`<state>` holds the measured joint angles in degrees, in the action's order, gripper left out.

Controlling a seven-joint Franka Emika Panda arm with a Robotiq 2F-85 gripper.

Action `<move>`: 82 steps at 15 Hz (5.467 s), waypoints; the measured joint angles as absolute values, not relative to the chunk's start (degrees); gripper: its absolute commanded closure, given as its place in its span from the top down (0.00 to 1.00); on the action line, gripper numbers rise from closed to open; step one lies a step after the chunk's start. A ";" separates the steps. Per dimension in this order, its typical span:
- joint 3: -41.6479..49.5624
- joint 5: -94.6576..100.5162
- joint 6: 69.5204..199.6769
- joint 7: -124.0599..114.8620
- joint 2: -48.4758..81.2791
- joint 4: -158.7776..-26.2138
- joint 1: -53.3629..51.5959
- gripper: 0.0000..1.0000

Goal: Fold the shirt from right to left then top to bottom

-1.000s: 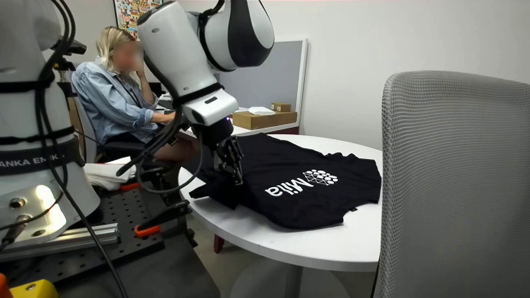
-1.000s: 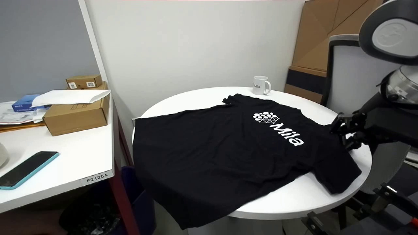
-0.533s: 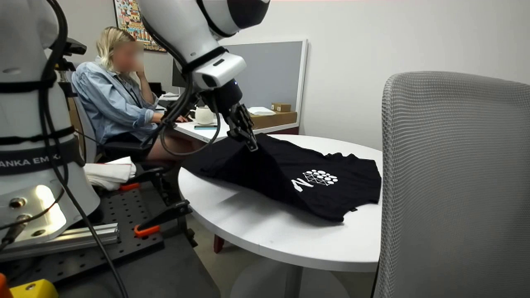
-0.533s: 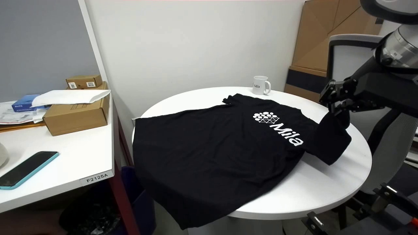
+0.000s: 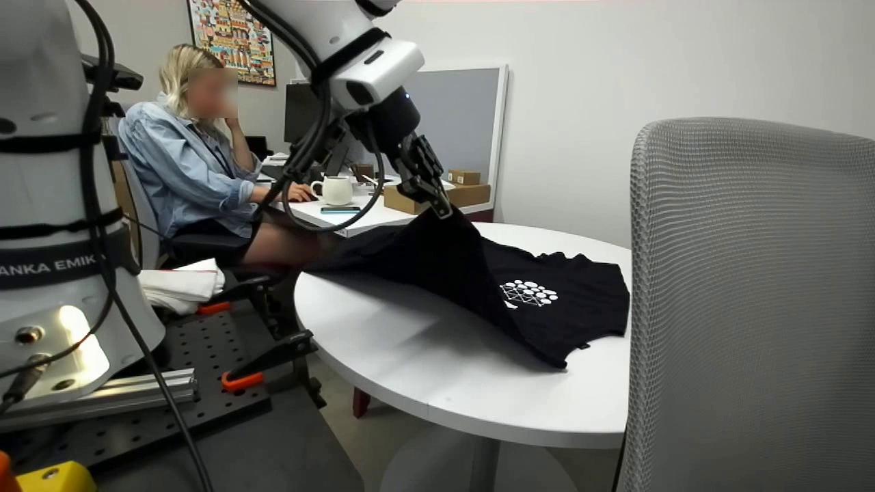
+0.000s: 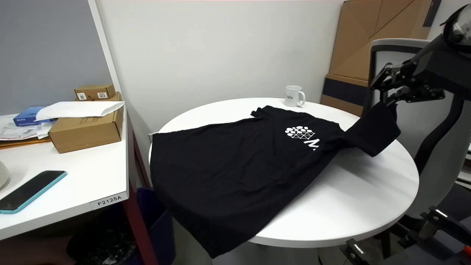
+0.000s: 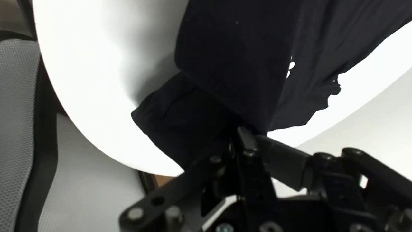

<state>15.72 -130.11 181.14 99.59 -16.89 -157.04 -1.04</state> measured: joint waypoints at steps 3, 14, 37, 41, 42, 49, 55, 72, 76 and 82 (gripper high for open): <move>24.22 -119.86 181.79 92.19 -18.86 -156.12 -7.16 0.01; 28.69 -88.96 178.83 56.68 -7.06 -145.72 -20.66 0.01; 13.60 -12.13 133.78 -13.57 23.75 -85.92 5.60 0.01; 12.18 -11.67 125.99 -13.78 30.21 -75.37 7.68 0.01; 11.82 -11.59 124.84 -13.78 31.53 -73.67 8.11 0.01; 10.36 -9.40 123.85 -13.52 35.86 -72.00 8.81 0.01; 9.68 -7.96 121.82 -14.07 41.09 -67.20 8.55 0.01; 9.56 -5.55 115.49 -17.85 49.66 -49.46 7.00 1.00; 9.50 -5.59 118.22 -16.12 48.75 -55.01 7.22 1.00; 8.55 -5.71 127.26 -13.43 45.17 -71.97 7.36 1.00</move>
